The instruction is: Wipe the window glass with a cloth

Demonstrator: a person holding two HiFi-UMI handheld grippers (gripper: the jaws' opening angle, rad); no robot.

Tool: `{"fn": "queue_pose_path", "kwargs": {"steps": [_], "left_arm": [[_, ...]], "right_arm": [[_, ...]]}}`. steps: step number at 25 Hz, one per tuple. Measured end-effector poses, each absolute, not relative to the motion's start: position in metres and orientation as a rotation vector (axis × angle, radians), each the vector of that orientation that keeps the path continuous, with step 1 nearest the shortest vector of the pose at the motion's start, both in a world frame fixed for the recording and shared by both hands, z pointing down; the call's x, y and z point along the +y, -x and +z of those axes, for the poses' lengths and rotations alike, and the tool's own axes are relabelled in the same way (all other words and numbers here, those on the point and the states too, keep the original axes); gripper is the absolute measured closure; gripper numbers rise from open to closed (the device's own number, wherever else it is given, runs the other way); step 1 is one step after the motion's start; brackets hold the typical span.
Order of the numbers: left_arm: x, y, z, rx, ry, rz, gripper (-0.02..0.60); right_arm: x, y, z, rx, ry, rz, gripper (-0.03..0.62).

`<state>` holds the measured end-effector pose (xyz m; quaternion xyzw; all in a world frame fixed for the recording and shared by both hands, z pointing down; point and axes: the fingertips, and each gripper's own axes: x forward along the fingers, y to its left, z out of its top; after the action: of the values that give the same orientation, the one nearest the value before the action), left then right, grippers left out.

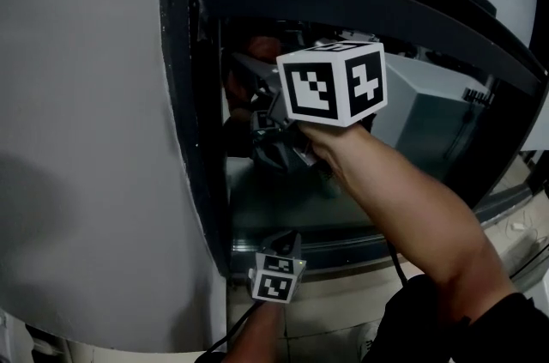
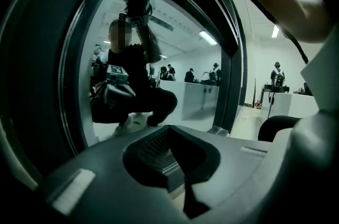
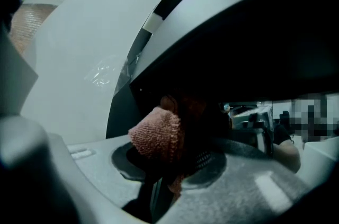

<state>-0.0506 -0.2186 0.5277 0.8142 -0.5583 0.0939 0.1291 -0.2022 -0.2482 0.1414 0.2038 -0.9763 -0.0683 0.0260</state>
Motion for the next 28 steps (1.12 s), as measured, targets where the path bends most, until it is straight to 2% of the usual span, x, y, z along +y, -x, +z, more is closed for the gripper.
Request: {"fn": "queue_pose_path", "kwargs": {"steps": [28], "left_arm": [[-0.226,0.04,0.539,-1.593,-2.402,0.319,0.565]], "right_arm": [[-0.295,0.04,0.127,-2.954,-0.813,-0.257,0.491]]}}
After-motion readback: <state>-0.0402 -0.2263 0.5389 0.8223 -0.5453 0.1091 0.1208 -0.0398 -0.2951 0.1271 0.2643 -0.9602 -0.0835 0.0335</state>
